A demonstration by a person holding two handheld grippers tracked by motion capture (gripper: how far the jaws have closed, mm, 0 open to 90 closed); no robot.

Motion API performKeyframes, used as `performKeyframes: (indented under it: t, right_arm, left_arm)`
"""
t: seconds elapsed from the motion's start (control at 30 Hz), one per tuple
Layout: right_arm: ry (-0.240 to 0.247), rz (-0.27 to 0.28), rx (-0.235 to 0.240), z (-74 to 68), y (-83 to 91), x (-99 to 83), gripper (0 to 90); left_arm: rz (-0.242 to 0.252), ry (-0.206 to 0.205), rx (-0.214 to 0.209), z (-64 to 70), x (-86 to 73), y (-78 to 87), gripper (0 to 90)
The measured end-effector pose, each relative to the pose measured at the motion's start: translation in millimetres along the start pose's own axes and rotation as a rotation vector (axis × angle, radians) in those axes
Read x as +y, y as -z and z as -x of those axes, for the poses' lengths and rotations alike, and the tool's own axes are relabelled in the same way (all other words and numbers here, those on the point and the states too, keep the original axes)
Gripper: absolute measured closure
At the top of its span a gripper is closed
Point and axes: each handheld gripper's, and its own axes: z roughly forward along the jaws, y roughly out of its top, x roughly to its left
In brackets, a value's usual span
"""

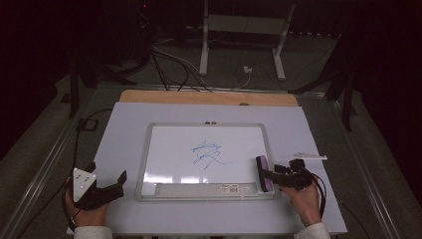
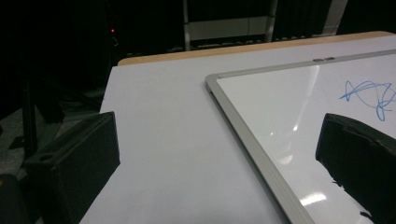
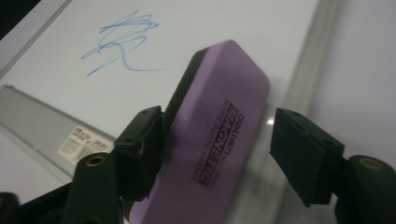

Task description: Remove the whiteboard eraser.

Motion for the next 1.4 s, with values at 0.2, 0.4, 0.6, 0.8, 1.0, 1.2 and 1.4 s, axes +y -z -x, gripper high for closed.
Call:
performKeyframes:
  t: [0.2,0.4,0.6,0.8,1.0,1.2,1.4]
  right_arm:
    - [0.012,-0.071,0.015,-7.0,-14.6,-2.0,35.2]
    - [0.027,-0.059,0.003,-9.9,-13.8,-1.8,40.9]
    - [0.026,-0.023,0.006,-9.7,-7.9,2.4,41.0]
    - [0.051,0.012,0.012,-13.8,-4.6,10.9,41.0]
    - [0.068,0.041,0.009,-19.0,-4.9,22.4,41.0]
    - [0.084,0.057,-0.006,-23.2,-8.3,33.3,41.0]
    - [0.089,0.069,-0.038,-29.2,-19.0,47.9,41.0]
  left_arm:
    - [0.001,0.004,0.001,-1.0,-0.2,0.3,0.6]
    - [0.001,0.003,0.001,-0.8,-0.1,0.3,0.6]
    - [-0.001,0.002,0.002,-0.5,-0.2,0.0,0.6]
    - [-0.001,0.002,0.003,-0.4,-0.4,-0.2,0.6]
    - [-0.003,0.001,0.001,-0.3,-0.7,-0.7,0.6]
    - [-0.001,0.003,0.001,-0.5,-0.8,-0.8,0.6]
    - [-0.004,0.001,0.0,-1.2,-1.3,-1.4,0.6]
